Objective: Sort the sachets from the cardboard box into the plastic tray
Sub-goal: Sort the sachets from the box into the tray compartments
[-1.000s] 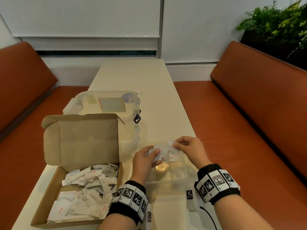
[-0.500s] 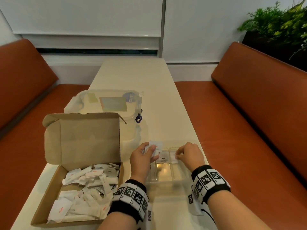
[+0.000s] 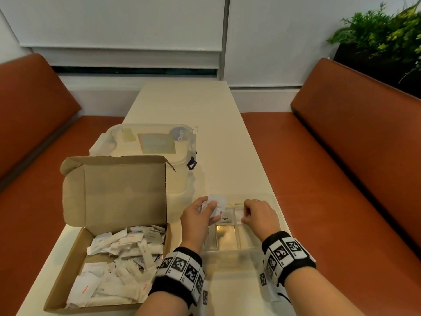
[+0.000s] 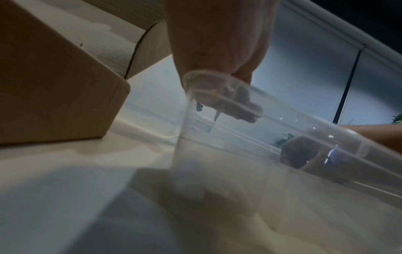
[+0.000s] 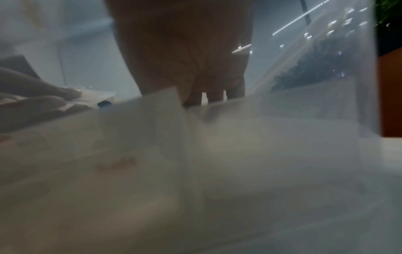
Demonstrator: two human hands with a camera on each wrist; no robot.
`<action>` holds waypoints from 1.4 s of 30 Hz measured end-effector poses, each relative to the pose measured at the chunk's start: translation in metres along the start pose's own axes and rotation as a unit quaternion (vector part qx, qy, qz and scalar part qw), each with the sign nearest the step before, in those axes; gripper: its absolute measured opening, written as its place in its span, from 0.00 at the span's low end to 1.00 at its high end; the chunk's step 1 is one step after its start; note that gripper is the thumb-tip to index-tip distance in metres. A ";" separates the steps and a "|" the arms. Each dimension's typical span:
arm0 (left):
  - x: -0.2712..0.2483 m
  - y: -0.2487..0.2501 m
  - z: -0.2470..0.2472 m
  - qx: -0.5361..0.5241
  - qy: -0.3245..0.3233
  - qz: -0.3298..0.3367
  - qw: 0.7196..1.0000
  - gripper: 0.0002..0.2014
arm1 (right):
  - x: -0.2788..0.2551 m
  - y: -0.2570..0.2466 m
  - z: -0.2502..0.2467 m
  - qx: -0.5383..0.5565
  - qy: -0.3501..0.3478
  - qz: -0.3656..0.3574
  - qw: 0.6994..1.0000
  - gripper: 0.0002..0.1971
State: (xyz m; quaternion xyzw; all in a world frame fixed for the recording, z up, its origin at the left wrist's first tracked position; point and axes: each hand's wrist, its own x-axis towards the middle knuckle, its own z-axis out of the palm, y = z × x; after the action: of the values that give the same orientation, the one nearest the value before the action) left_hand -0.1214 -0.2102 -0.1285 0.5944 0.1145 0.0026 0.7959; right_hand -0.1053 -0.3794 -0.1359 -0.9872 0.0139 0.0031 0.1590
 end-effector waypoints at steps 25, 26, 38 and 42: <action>-0.002 -0.003 0.001 0.026 -0.070 -0.023 0.997 0.09 | -0.003 -0.027 -0.037 0.352 -0.057 -0.016 0.934 0.01; -0.002 -0.004 0.001 0.029 -0.067 -0.020 0.997 0.09 | -0.001 -0.024 -0.038 0.334 -0.042 -0.012 0.942 0.01; -0.001 -0.006 0.005 0.045 -0.065 -0.006 0.997 0.11 | 0.005 0.003 -0.030 0.041 -0.100 -0.016 0.994 0.05; 0.000 -0.006 0.006 0.051 -0.068 -0.008 0.996 0.10 | 0.005 0.004 -0.018 -0.009 -0.083 -0.043 0.996 0.06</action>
State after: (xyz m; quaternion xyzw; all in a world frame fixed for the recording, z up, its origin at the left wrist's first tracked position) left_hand -0.1211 -0.2178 -0.1329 0.6320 0.0652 -0.0501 0.7706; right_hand -0.1005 -0.3893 -0.1200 -0.9847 -0.0420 0.0779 0.1504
